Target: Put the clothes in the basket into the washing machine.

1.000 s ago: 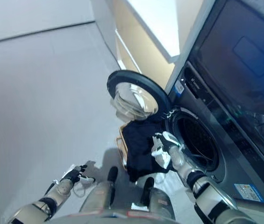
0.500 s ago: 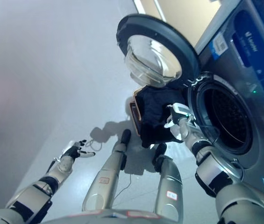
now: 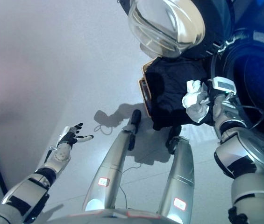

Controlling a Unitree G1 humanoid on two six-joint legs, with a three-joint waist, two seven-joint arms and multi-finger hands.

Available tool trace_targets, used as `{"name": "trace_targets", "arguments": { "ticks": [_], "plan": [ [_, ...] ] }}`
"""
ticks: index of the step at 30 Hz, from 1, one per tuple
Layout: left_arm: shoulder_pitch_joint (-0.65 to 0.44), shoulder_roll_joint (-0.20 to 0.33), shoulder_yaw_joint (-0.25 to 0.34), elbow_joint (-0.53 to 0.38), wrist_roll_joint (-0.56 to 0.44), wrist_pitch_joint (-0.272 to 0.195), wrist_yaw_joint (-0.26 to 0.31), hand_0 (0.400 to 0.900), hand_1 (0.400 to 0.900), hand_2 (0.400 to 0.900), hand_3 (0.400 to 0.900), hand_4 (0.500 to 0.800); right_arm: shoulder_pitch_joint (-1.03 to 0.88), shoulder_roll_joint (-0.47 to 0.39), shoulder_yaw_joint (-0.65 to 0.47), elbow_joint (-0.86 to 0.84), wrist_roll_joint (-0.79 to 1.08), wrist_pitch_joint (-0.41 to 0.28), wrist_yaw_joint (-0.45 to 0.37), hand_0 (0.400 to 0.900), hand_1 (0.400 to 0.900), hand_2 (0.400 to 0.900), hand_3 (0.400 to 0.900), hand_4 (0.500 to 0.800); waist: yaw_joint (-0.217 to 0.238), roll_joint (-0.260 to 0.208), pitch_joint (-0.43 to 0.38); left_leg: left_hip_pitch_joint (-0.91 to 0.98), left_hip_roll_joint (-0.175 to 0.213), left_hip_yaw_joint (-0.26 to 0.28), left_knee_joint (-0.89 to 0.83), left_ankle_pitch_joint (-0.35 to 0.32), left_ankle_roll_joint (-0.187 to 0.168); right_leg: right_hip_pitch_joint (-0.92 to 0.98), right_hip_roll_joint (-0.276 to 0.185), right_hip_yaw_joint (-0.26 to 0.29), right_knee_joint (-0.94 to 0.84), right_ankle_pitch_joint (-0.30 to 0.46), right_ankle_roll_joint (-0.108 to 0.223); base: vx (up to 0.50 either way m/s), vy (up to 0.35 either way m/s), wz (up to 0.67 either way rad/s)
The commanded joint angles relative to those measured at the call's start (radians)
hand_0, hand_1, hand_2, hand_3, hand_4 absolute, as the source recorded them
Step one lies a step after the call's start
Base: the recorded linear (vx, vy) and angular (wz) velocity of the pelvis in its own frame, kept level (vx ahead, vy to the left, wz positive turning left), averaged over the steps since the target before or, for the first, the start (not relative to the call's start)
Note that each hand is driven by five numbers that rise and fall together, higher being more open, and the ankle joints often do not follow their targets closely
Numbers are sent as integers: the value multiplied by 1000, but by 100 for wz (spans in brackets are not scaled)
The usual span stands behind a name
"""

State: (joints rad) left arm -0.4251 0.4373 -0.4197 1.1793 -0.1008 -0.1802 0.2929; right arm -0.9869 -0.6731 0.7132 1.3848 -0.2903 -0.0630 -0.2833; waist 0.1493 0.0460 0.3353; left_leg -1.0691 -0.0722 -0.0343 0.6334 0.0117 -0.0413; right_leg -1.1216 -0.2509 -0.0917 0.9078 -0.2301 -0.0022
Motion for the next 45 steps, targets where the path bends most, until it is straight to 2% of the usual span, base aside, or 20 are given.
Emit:
{"name": "trace_targets", "arguments": {
  "ticks": [1,7,10,15,17,21,22,23,24,28,33,37,45],
  "plan": [
    [99,-7,75,23,-54,-24,67,900,900,900,900,800,-14,-89,30,-12,54,-4,-52,900,900,900,900,800,-4,83,-73,-25,-6,27,-33,-35,-13,-17,24,72,-27,47,-11,0,0,0],
    [92,-2,92,28,-77,-31,83,900,900,900,900,800,-11,-76,18,-5,98,-12,-59,900,900,900,900,800,-3,82,-85,-113,-11,38,38,-53,-7,-96,45,85,6,49,-16,-14,-15,-2],
    [157,0,98,-48,-72,-47,101,900,900,900,900,800,2,-70,7,-9,126,-19,-65,900,900,900,900,800,14,81,-92,-136,-11,34,52,-61,-1,-109,45,79,8,48,-16,-10,-40,6],
    [184,21,98,-99,-72,-54,104,900,900,900,900,800,6,-54,8,-11,148,-30,-68,900,900,900,900,800,27,65,-95,-165,-14,29,64,-62,3,-126,49,65,6,52,-14,-4,-10,2],
    [205,36,105,-182,-61,-62,109,900,900,900,900,800,9,-51,4,5,159,-29,-67,900,900,900,900,800,41,64,-85,-194,-19,23,71,-61,6,-140,51,60,4,53,-14,-38,-25,11],
    [206,35,125,-202,-81,-69,124,900,900,900,900,800,-39,-63,6,58,173,-23,-68,900,900,900,900,800,61,60,-82,-259,-27,21,97,-64,9,-199,52,65,14,61,-11,-40,1,14],
    [206,31,123,-202,-80,-69,126,900,900,900,900,800,-44,-69,1,69,180,-22,-69,843,843,843,843,766,66,60,-85,-273,-33,22,104,-65,11,-215,53,69,20,62,-11,-5,29,3],
    [206,31,123,-202,-80,-69,126,900,900,900,900,800,-44,-69,1,69,180,-22,-69,598,598,598,598,619,66,59,-86,-275,-32,22,105,-65,11,-217,53,70,21,61,-11,8,48,5],
    [218,20,115,-204,-75,-70,123,900,900,900,900,800,-47,-80,-12,75,196,-24,-68,400,400,400,400,500,71,55,-91,-287,-35,27,106,-64,13,-233,51,73,31,58,-13,19,47,3],
    [222,9,105,-198,-73,-71,126,900,900,900,900,800,-41,-90,-25,79,215,-27,-65,400,400,400,400,500,75,49,-101,-295,-37,27,103,-62,16,-244,49,74,33,50,-15,32,22,1],
    [164,-15,77,-120,-53,-55,138,900,900,900,900,800,-20,-51,-34,90,202,-25,-89,400,400,400,400,500,75,34,-111,-276,-36,21,78,-55,21,-227,52,72,23,48,-18,40,-5,-3],
    [153,-22,66,-99,-50,-53,138,900,900,900,900,800,0,-32,-50,81,207,-25,-98,400,400,400,400,500,74,31,-115,-234,-34,17,40,-44,26,-191,55,72,-6,57,-17,43,-5,-8],
    [190,-29,53,-88,-33,-50,130,900,900,900,900,800,78,4,-152,94,254,-16,-120,400,400,400,400,500,75,42,-109,-25,-22,3,-123,7,29,21,54,53,-146,89,3,50,-7,-8]
  ]
}}
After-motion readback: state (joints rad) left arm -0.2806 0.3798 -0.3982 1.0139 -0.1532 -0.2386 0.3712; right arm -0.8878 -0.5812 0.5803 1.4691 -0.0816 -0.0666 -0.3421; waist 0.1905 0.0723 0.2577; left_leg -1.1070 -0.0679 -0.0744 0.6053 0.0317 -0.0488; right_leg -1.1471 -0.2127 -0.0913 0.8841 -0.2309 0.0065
